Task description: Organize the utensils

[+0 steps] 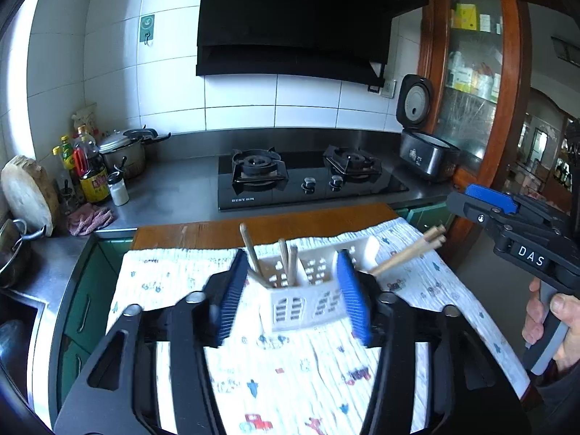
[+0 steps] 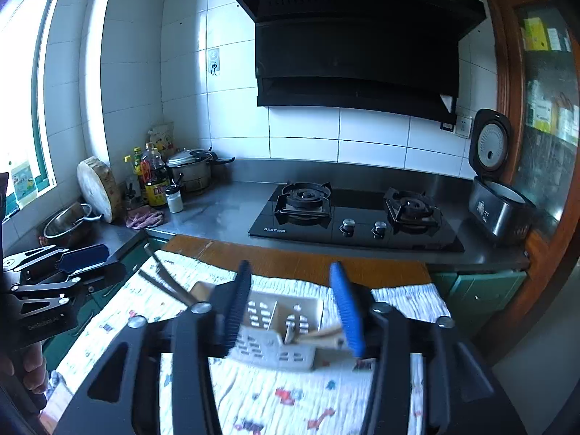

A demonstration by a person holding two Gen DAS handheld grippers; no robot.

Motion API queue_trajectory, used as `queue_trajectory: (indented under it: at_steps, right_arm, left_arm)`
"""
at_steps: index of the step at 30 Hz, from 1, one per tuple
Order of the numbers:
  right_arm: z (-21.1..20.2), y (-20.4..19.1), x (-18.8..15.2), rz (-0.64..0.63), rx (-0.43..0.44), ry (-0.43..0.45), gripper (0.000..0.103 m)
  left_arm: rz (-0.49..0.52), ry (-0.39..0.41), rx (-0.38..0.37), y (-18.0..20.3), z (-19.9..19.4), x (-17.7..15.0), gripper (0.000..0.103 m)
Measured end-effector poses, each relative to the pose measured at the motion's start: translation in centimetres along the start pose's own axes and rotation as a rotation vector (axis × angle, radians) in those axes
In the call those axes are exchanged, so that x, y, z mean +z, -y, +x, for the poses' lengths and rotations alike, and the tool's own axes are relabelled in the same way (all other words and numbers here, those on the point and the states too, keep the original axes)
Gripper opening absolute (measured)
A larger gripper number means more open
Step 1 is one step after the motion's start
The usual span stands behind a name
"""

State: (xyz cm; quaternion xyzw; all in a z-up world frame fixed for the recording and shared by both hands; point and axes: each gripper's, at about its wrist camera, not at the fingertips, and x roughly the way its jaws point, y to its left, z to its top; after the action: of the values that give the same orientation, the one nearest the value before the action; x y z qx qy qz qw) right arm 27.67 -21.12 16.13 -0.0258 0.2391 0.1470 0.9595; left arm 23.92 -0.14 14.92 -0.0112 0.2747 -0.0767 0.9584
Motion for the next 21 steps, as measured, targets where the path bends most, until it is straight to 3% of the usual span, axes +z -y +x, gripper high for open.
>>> queue_trajectory:
  at_steps: [7, 13, 21]
  right_arm:
    - [-4.6, -0.2, -3.4, 0.014, -0.025, 0.027, 0.076]
    - [-7.4, -0.1, -7.8, 0.055, -0.019, 0.023, 0.087]
    - [-9.9, -0.8, -14.0, 0.077, -0.001, 0.001, 0.092]
  left_arm:
    - [0.007, 0.051, 0.049, 0.7, -4.3, -3.3, 0.079]
    - [0.011, 0.08, 0.079, 1.4, -7.2, -6.8, 0.096]
    - [0.041, 0.073, 0.126, 2.5, -9.3, -11.7, 0.098]
